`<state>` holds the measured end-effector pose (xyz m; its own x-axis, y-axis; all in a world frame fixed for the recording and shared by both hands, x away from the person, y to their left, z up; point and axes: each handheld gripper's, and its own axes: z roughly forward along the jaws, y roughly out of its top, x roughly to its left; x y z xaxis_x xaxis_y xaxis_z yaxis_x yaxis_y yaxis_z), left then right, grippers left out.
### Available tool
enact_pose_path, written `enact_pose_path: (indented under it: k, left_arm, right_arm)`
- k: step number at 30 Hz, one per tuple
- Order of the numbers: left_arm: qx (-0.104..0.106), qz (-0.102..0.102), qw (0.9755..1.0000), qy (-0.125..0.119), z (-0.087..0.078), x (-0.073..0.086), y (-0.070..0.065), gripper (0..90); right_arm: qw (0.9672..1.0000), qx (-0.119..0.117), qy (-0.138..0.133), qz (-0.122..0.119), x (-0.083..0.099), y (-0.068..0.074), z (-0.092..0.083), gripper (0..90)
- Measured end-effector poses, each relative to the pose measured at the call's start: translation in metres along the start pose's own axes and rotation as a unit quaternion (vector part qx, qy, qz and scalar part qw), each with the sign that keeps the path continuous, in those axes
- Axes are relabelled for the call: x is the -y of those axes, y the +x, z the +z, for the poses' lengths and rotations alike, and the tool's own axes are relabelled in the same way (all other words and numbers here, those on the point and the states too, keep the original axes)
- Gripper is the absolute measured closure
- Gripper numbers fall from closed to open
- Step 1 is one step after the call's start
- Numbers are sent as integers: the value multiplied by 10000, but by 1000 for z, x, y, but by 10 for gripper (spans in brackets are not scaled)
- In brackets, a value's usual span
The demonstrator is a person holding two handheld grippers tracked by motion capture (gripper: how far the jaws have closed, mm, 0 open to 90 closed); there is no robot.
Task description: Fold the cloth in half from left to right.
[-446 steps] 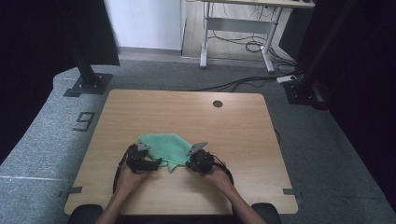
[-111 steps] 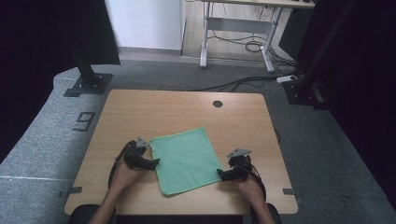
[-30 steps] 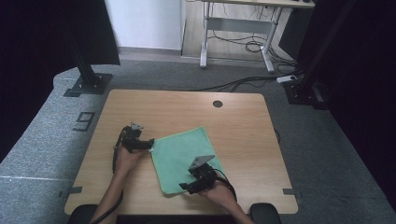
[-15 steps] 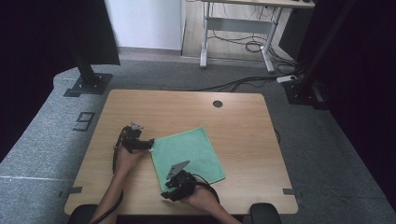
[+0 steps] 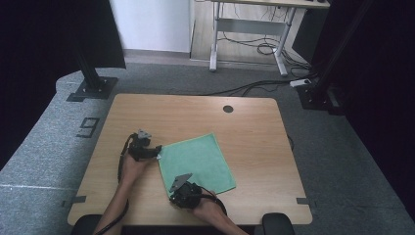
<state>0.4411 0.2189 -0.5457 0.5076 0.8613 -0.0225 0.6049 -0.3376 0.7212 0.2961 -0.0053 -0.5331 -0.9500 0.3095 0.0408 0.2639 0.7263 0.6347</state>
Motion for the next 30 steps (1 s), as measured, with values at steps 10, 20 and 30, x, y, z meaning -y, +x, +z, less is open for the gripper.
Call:
enact_pose_path:
  k: [10,20,30]
  left_arm:
    - [411,-106,9991,-5,0,0,-6,883]
    - [364,-132,9992,60,-2,-11,-7,887]
    - [532,-57,9984,-167,-4,-41,-21,887]
  right_arm:
    - [9999,-92,-62,97,0,-2,-2,850]
    - [9992,-4,-365,158,-3,-8,-25,853]
    - [9976,220,-518,404,10,-20,-50,853]
